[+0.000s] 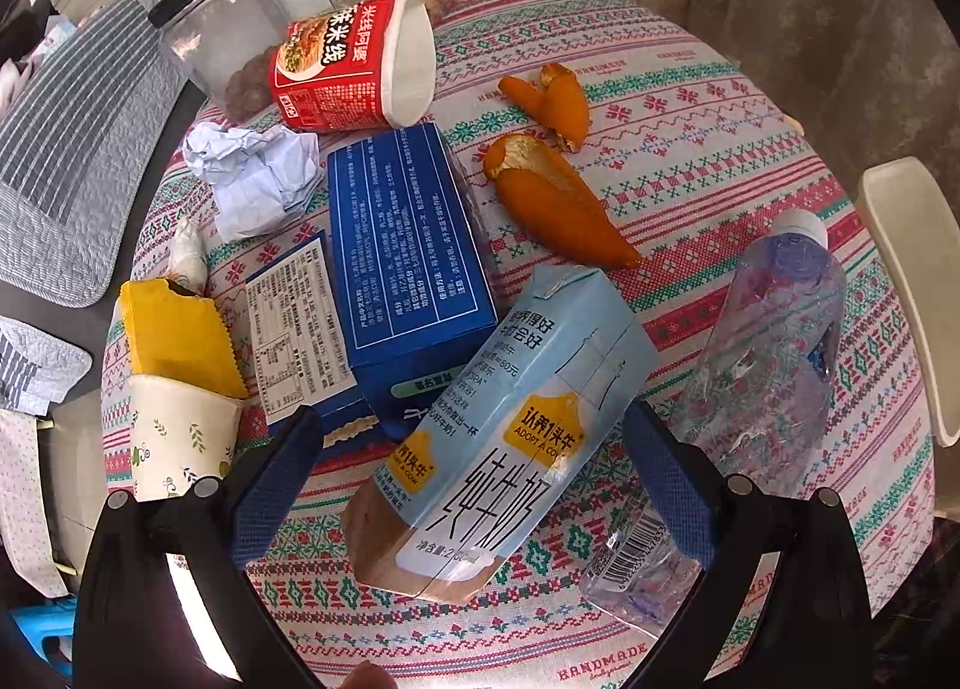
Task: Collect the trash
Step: 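Grasp the milk carton with the left tool while the right tool grasps the plastic bottle, then carry both items to the white bin and open both tools to drop them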
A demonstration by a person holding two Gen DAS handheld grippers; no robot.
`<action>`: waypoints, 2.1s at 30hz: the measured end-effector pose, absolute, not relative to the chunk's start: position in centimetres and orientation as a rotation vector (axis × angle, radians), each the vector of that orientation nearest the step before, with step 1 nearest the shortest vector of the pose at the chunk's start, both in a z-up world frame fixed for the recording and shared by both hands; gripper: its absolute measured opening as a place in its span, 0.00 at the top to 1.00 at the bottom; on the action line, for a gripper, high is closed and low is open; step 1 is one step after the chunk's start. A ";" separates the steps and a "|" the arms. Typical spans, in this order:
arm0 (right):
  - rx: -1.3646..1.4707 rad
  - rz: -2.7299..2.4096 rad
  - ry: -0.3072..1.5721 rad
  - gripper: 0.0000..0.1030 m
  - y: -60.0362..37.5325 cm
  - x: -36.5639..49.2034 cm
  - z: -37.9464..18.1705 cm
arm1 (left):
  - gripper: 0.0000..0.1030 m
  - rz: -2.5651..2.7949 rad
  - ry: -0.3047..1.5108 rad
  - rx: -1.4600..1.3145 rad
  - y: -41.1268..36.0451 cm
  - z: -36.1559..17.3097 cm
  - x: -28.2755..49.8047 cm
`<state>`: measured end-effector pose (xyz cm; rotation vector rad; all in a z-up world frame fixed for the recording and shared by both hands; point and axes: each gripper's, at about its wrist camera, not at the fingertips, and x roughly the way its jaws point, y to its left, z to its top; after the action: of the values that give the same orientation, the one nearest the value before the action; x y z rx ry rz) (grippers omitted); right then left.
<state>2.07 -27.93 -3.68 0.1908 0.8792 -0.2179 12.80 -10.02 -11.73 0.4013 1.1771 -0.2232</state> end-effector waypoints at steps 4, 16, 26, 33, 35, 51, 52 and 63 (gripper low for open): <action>0.192 -0.223 0.906 0.06 -27.9 2.4 -4.3 | 0.49 -0.222 1.186 0.389 -10.1 -12.7 12.4; 0.239 -0.229 0.998 0.06 -26.9 3.9 -7.0 | 0.67 -0.160 1.051 0.149 -6.1 -8.0 7.3; 0.449 -0.256 1.133 0.07 -25.2 7.5 -11.6 | 0.66 -0.143 0.951 0.033 -3.3 -5.0 5.2; 0.434 -0.242 1.154 0.10 -22.2 9.7 -13.4 | 0.66 -0.132 0.927 0.011 -1.6 -4.0 5.2; 0.407 -0.226 1.159 0.18 -21.5 10.1 -13.6 | 0.66 -0.121 0.932 0.002 -0.9 -4.0 5.4; 0.468 -0.112 1.017 0.38 -24.0 8.5 -9.5 | 0.66 -0.117 0.919 -0.033 -0.1 -3.5 5.1; 0.476 -0.102 1.000 0.38 -24.4 8.3 -8.9 | 0.66 -0.119 0.914 -0.033 -0.3 -3.4 5.0; 0.369 -0.221 0.754 0.37 -30.9 4.3 -2.2 | 0.66 -0.190 0.858 -0.044 -4.4 -2.1 4.8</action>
<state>4.26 -30.90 -2.18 0.3692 0.7541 -0.2206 4.77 -4.37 -2.06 -0.0436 0.8583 -0.1900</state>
